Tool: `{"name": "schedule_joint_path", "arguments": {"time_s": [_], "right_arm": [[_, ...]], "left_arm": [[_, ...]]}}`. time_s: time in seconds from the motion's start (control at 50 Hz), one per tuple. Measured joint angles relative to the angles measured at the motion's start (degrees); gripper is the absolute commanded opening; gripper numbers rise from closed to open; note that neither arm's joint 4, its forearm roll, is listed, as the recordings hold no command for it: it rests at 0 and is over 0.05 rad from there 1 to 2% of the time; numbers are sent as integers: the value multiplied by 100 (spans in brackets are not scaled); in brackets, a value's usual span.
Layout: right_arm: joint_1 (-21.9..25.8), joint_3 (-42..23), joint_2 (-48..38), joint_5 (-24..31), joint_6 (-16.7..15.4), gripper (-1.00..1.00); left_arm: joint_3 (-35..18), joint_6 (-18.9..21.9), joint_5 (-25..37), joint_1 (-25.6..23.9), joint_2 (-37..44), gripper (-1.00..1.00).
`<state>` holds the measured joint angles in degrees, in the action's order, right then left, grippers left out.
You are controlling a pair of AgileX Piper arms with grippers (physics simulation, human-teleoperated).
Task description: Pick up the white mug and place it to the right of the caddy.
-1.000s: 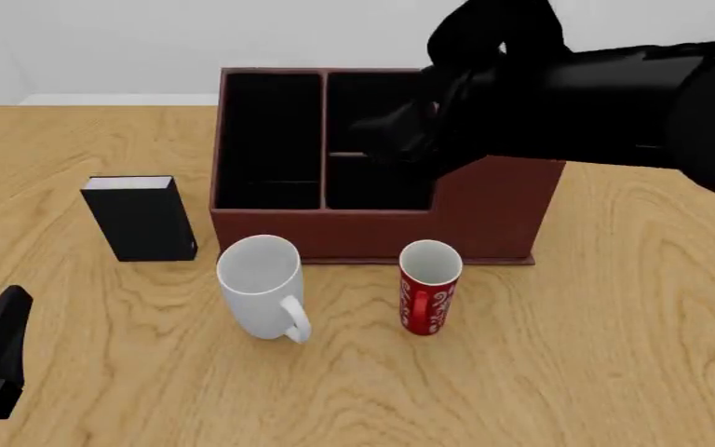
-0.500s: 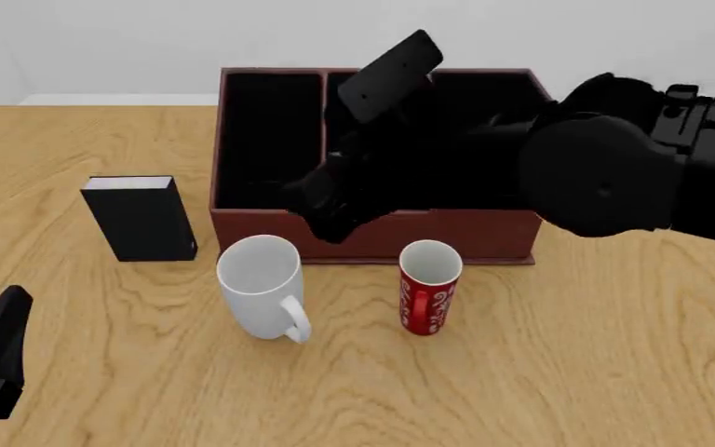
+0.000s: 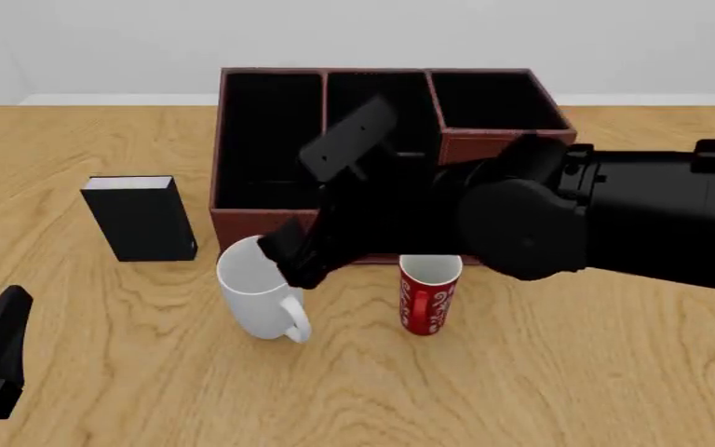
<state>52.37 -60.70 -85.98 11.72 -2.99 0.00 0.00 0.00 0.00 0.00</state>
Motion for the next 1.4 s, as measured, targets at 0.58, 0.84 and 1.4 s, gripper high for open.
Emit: {"name": "schedule_joint_path", "arguments": {"time_s": [0.58, 0.84, 1.4], "right_arm": [[53, 232, -290, -269, 382, 100], [110, 309, -480, -416, 544, 100], [75, 462, -725, -562, 593, 100]], "left_arm": [[0, 0, 0, 0, 0, 100], [0, 0, 0, 0, 0, 100], [0, 0, 0, 0, 0, 100]]}}
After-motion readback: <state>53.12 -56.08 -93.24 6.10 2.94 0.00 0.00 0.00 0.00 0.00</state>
